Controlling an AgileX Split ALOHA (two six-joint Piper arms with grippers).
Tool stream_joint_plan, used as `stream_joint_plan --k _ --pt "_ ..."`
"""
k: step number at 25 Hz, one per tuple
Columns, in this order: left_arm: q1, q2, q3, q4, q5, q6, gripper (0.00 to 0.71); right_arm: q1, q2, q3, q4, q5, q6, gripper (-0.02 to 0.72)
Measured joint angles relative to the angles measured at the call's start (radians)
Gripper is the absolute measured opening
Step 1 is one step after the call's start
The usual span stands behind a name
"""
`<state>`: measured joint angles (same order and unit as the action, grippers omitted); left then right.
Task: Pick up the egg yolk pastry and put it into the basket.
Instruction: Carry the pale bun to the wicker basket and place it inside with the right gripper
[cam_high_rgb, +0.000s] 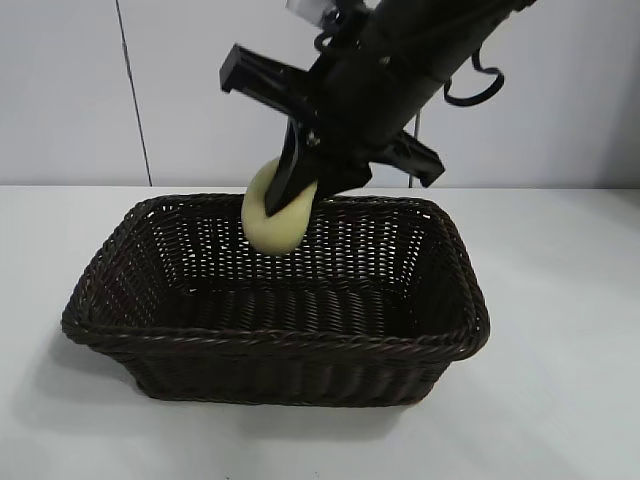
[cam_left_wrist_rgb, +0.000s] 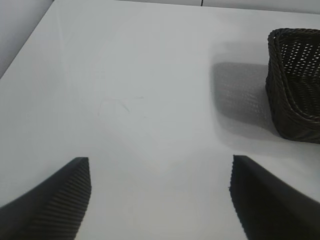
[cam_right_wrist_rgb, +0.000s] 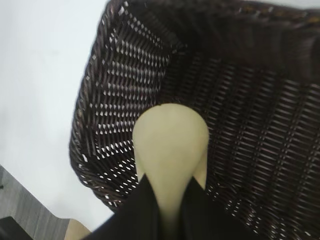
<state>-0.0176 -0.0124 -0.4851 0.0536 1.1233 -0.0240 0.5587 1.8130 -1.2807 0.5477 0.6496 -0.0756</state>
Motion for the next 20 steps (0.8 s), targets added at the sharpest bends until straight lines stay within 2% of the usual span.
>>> stream_joint_plan --k 7,12,14,17,20 --pt "0.000 0.000 0.000 0.000 0.000 0.000 0.561 0.000 0.064 0.000 -0.032 -0.058 0.013 0.033" --pt "0.000 0.000 0.000 0.000 0.000 0.000 0.561 0.000 0.072 0.000 -0.042 -0.065 0.025 0.051" --pt "0.000 0.000 0.000 0.000 0.000 0.000 0.561 0.000 0.072 0.000 -0.043 -0.060 0.026 0.114" --pt "0.000 0.000 0.000 0.000 0.000 0.000 0.561 0.000 0.072 0.000 -0.046 -0.041 0.026 0.276" --pt "0.000 0.000 0.000 0.000 0.000 0.000 0.561 0.000 0.072 0.000 -0.057 -0.040 0.026 0.401"
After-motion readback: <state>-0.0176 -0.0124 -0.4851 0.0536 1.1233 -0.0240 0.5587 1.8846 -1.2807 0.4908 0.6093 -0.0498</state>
